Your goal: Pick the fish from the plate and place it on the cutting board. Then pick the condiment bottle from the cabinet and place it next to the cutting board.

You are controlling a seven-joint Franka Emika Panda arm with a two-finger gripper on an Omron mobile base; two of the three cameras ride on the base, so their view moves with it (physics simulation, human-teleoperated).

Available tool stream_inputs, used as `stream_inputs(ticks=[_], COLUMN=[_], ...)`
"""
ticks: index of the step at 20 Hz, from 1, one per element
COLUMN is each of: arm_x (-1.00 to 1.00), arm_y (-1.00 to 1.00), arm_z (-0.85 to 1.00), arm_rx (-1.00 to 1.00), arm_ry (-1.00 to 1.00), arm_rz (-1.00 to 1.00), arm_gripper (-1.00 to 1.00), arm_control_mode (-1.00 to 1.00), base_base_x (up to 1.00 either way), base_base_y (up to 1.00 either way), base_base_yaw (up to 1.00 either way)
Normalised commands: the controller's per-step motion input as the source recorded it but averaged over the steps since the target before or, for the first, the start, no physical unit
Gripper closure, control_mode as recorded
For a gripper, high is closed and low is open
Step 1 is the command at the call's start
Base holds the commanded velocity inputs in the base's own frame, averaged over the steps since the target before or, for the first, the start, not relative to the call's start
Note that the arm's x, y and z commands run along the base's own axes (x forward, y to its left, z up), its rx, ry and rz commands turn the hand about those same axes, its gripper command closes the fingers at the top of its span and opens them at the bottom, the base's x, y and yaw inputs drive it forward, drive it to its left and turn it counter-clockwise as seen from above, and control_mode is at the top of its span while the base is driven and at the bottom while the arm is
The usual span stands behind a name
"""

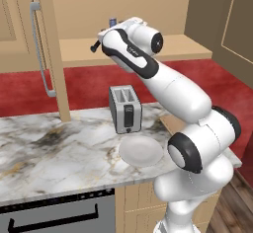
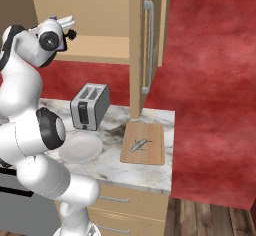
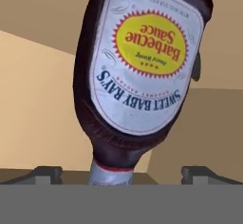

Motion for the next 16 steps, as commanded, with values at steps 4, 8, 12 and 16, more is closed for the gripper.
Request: stream_inputs(ticks=[4, 8, 12, 16], arm_x=[0.00, 0.00, 0.00, 0.00], arm_y=[0.00, 0.00, 0.01, 0.03], arm_z=[0.00, 0.00, 0.00, 0.01], arm_rx=[0.00, 0.00, 0.00, 0.00], arm_ry=[0.02, 0.03, 0.03, 0.03], arm_rz=[-0.04, -0.02, -0.02, -0.01], arm_gripper=[-1.00, -1.00, -1.00, -1.00], arm_control_mode=[-1.00, -1.00, -1.00, -1.00], base_base_x=[0.00, 0.00, 0.00, 0.00], base_base_y=[0.00, 0.00, 0.00, 0.00], base_base_yaw=[0.00, 0.00, 0.00, 0.00])
